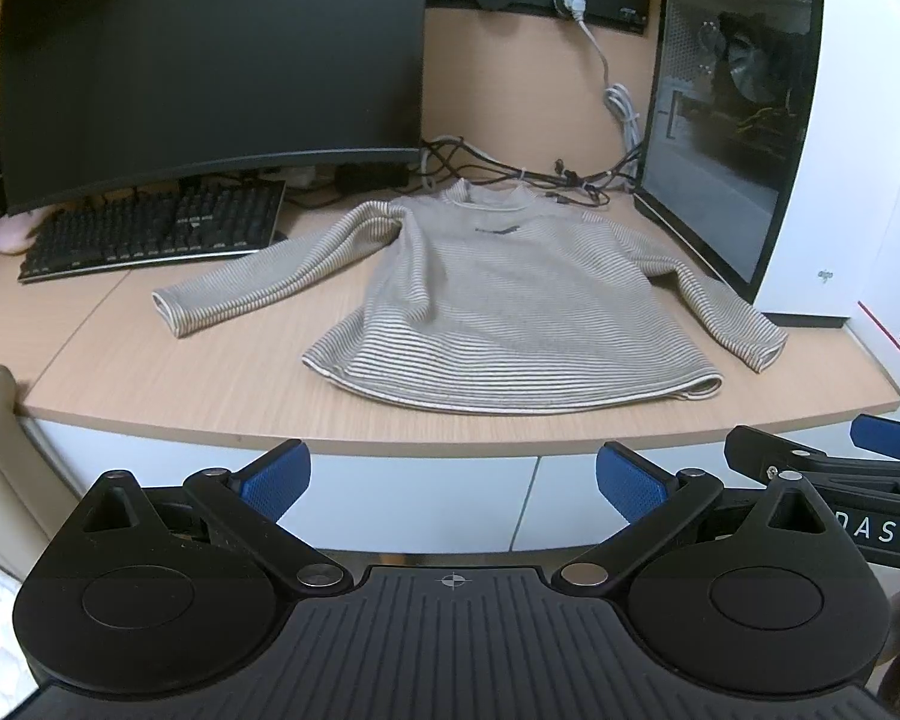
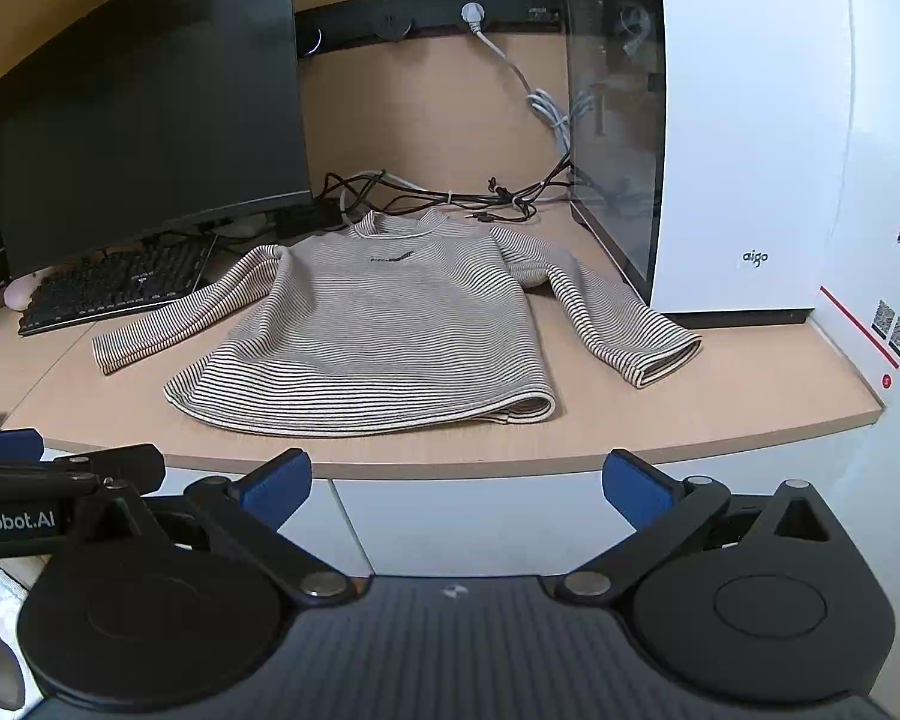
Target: Fold clothes
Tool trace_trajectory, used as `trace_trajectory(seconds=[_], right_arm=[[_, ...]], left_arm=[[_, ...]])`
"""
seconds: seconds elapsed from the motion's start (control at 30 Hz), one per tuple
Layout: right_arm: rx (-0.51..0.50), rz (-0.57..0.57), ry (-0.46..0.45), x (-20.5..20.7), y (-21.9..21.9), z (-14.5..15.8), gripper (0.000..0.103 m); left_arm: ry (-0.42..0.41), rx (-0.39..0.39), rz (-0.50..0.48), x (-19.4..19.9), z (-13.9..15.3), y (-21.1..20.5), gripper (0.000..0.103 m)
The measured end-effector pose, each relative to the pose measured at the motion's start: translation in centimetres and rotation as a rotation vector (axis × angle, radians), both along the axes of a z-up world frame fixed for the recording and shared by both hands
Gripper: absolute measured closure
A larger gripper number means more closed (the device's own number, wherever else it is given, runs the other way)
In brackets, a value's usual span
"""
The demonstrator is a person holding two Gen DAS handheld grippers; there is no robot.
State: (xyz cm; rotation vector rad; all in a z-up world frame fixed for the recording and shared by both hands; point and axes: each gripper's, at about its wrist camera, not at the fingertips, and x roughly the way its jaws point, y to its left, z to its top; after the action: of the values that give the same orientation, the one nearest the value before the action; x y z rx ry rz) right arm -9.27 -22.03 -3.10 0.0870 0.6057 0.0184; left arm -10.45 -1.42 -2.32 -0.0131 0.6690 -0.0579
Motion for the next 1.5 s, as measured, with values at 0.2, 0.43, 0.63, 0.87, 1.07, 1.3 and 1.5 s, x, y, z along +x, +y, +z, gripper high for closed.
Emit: trace_trajectory(seconds=[0.2, 0.43, 0.63, 0.87, 1.07, 1.3, 1.5], right_arm=[[0.000, 0.001, 0.002, 0.3, 0.1, -0.1, 0.000], [0.002, 0.005, 0.006, 0.7, 0.1, -0.2, 0.000], [0.003, 0.008, 0.010, 1.1, 0.1, -0.3, 0.000], [0.005, 0.010, 0.019, 1.7, 0.0, -0.6, 0.000], [0.006, 0.010, 0.032, 2.4, 0.0, -1.0, 0.000], [0.010, 0.002, 0.055, 3.8, -0.1, -1.6, 0.000], [0.022, -0.010, 0.077, 5.9, 0.3, -1.8, 0.000]], left_arm=[[0.003, 0.000, 0.002, 0.3, -0.1, 0.0, 0.000], [0.007, 0.002, 0.005, 0.7, -0.1, 0.2, 0.000], [0.011, 0.004, 0.008, 1.0, -0.2, 0.1, 0.000], [0.020, 0.004, 0.009, 1.4, -0.4, -0.1, 0.000], [0.035, 0.003, 0.012, 2.0, -0.8, -0.2, 0.000], [0.059, 0.003, 0.003, 3.8, -1.3, -0.1, 0.000], [0.071, -0.004, -0.016, 6.2, -1.6, 0.6, 0.000]])
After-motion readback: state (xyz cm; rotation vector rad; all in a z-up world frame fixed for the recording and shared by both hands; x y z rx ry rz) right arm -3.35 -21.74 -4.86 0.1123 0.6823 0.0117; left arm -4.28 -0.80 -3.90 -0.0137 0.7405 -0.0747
